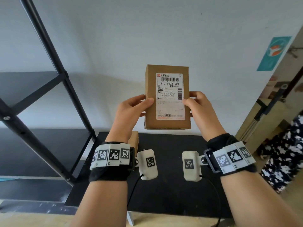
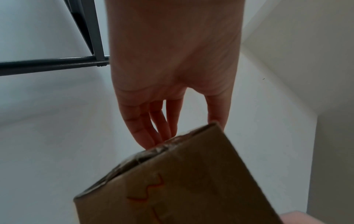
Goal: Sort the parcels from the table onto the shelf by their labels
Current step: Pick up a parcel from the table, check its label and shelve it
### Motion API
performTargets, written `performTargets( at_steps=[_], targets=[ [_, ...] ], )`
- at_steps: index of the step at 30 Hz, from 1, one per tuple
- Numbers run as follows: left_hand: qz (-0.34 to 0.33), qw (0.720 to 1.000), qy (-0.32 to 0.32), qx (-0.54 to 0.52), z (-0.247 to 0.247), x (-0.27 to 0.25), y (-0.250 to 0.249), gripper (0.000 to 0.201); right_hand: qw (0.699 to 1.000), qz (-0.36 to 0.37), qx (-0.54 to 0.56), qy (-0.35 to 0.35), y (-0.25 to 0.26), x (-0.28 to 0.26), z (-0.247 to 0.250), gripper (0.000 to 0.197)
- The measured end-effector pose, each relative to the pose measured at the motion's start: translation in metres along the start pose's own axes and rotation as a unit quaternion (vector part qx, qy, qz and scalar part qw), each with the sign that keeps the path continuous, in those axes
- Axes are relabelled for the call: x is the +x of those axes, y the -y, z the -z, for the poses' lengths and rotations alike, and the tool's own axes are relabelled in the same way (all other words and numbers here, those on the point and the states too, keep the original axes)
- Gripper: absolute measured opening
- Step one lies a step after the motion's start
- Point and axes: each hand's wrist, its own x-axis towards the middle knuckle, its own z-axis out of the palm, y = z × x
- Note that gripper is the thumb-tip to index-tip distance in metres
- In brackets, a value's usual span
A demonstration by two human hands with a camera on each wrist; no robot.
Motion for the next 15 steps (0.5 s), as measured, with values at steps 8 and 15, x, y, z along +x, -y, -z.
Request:
performTargets(
  at_steps=[8, 15],
  targets=[
    [0.016, 1.000, -0.009, -0.003, -0.003, -0.001, 0.004, 0.044, 1.000, -0.017, -0.013, 0.006, -0.004, 0.002, 0.000, 0.040],
    [0.031, 0.999, -0.028, 0.010, 0.010, -0.013, 0.011, 0.047, 0.997, 0.010, -0.049, 0.064, 0.006, -0.010, -0.014, 0.022]
  ],
)
